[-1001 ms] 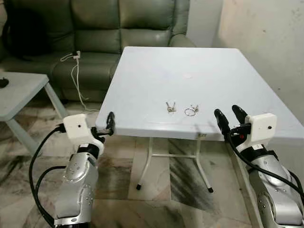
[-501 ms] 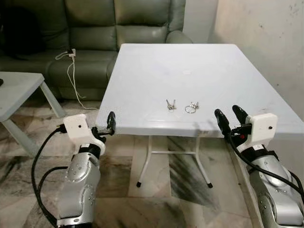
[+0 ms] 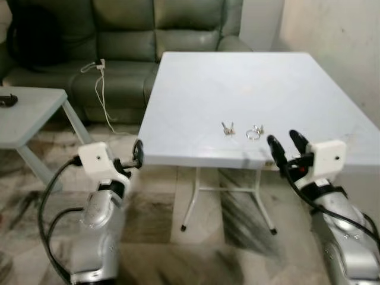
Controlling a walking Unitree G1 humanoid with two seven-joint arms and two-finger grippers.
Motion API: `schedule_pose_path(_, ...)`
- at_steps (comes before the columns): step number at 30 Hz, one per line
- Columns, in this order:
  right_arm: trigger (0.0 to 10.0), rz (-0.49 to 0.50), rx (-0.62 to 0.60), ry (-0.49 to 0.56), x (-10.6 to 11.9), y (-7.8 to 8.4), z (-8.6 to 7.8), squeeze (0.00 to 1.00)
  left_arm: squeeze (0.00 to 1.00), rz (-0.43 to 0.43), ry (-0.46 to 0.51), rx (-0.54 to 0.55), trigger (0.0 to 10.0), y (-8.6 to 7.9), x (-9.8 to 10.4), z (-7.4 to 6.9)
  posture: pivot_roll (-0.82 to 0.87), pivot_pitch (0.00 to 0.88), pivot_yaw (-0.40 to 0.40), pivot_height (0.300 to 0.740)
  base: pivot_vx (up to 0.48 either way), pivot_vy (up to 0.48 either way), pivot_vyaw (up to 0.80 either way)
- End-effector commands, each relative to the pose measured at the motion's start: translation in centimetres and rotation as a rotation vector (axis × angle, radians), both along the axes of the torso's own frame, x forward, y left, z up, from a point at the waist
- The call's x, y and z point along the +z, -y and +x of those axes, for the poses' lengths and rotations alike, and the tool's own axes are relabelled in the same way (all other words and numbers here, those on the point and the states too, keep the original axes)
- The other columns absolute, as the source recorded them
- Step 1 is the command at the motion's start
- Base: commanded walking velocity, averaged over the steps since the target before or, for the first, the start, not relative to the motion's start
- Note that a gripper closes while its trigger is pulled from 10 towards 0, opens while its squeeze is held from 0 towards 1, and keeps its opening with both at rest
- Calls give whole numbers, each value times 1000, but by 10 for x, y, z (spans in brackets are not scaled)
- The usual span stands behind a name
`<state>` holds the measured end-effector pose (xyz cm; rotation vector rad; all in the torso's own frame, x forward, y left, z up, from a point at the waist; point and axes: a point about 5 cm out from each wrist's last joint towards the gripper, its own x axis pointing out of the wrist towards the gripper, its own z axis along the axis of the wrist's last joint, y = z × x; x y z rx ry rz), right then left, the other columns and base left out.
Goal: Hang keys on a hook
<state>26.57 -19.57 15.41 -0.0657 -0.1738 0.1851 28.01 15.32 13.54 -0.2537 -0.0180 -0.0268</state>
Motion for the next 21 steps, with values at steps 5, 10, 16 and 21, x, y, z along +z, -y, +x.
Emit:
schedule_pose_path(5, 10000, 3, 16, 18, 5, -3, 2, 0, 0, 13, 2, 18, 10000, -4, 3, 1, -1, 0, -29, 740, 0, 0, 0)
schedule_pose_path(10, 10000, 3, 21, 20, 6, -4, 3, 0, 0, 11, 3, 10, 10000, -1, 3, 2, -1, 0, -30, 740, 0, 0, 0)
schedule_pose_path(16, 10000, 4, 25, 20, 7, -4, 3, 0, 0, -5, -2, 11, 10000, -2, 3, 2, 0, 0, -32, 740, 0, 0, 0)
schedule_pose_path(21, 10000, 4, 27, 20, 7, -5, 3, 0, 0, -14, -2, 20, 10000, -3, 3, 2, 1, 0, -33, 740, 294, 0, 0)
